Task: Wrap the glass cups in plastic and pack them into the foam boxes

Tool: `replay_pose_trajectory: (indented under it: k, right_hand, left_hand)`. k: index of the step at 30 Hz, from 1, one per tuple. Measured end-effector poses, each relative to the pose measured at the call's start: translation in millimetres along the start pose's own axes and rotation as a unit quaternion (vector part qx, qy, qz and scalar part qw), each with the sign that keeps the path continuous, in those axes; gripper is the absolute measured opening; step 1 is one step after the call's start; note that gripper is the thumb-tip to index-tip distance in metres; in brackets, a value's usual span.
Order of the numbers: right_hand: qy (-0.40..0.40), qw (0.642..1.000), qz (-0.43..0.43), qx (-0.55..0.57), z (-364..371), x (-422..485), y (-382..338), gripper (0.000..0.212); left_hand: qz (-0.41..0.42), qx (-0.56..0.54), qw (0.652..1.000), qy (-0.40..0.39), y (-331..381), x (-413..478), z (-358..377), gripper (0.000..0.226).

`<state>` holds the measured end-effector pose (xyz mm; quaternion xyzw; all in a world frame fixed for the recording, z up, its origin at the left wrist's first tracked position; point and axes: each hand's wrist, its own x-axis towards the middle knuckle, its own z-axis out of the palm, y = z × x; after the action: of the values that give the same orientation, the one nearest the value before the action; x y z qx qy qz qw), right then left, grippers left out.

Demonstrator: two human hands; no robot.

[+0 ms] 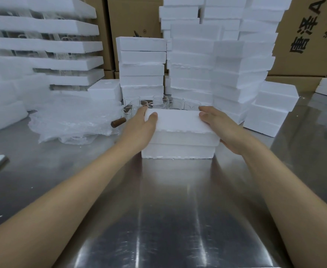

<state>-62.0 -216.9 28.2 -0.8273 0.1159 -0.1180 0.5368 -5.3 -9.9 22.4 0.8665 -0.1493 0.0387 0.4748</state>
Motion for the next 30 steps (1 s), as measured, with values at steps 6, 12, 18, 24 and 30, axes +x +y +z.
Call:
replay_pose_trajectory:
  k: [6,12,18,24,30]
  right_hand:
    - [0.041,0.999,0.009,0.011,6,-1,-3,0.024]
    - [0.076,0.991,-0.037,-0.106,11,2,-4,0.037]
    - [0.072,0.988,-0.036,-0.133,9,2,-3,0.044]
    - [0.032,0.994,0.007,-0.106,9,0,-6,0.033]
    - [0.023,0.997,0.044,-0.062,10,-1,-6,0.041]
  left_hand:
    - [0.003,-0.044,0.999,0.014,-3,4,2,0.038]
    - [-0.005,-0.066,0.998,0.013,-9,9,3,0.029]
    - [-0.005,-0.063,0.998,-0.001,-14,17,4,0.041]
    - [-0.086,-0.259,0.959,-0.084,-15,18,2,0.018]
    - [-0.151,-0.358,0.915,-0.109,-15,17,1,0.011]
